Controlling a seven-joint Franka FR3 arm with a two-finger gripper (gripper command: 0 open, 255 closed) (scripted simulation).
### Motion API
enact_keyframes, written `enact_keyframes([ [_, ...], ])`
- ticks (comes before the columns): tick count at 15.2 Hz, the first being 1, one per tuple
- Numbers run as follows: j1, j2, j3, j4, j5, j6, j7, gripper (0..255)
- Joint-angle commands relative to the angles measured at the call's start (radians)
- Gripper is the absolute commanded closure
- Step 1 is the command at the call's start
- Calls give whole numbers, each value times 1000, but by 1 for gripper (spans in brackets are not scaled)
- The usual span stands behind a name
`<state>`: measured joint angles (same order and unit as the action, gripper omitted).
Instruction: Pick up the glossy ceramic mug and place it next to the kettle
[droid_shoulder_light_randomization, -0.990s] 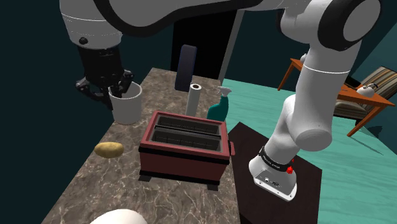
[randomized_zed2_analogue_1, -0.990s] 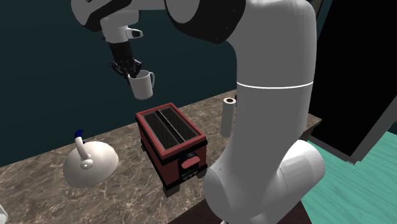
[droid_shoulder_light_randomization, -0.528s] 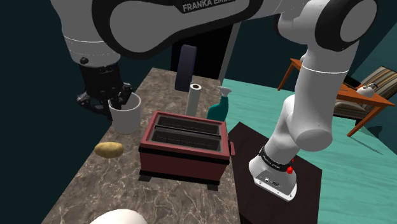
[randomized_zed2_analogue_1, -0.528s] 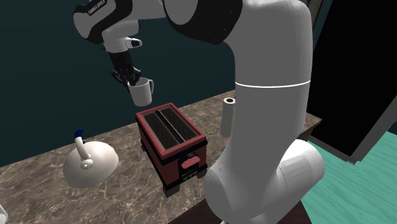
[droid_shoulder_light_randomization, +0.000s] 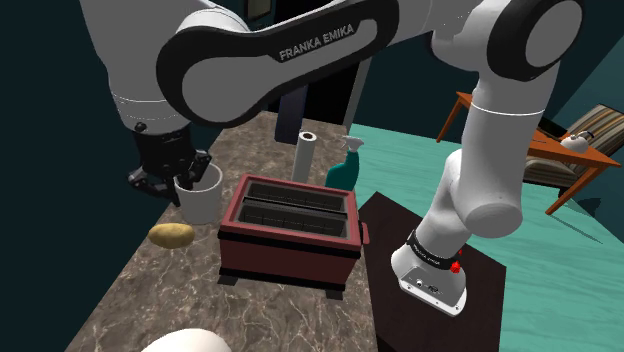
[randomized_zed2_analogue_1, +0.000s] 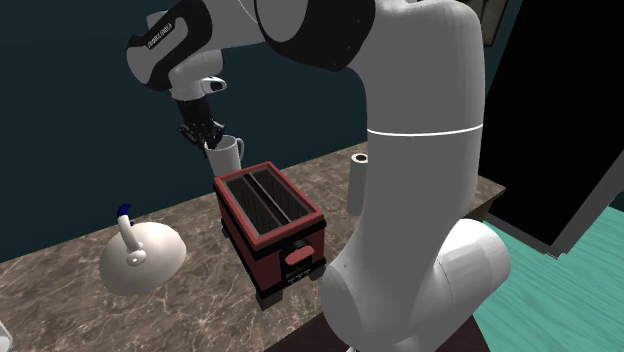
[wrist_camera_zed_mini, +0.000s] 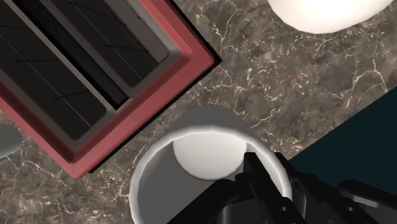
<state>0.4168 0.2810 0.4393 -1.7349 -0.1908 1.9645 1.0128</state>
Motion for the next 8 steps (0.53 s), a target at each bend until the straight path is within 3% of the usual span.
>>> enact_keyframes([
  [1,2,8,-1,-16,-6,24,6,255],
  [8,5,43,-9,-67,-27,105,24,255],
])
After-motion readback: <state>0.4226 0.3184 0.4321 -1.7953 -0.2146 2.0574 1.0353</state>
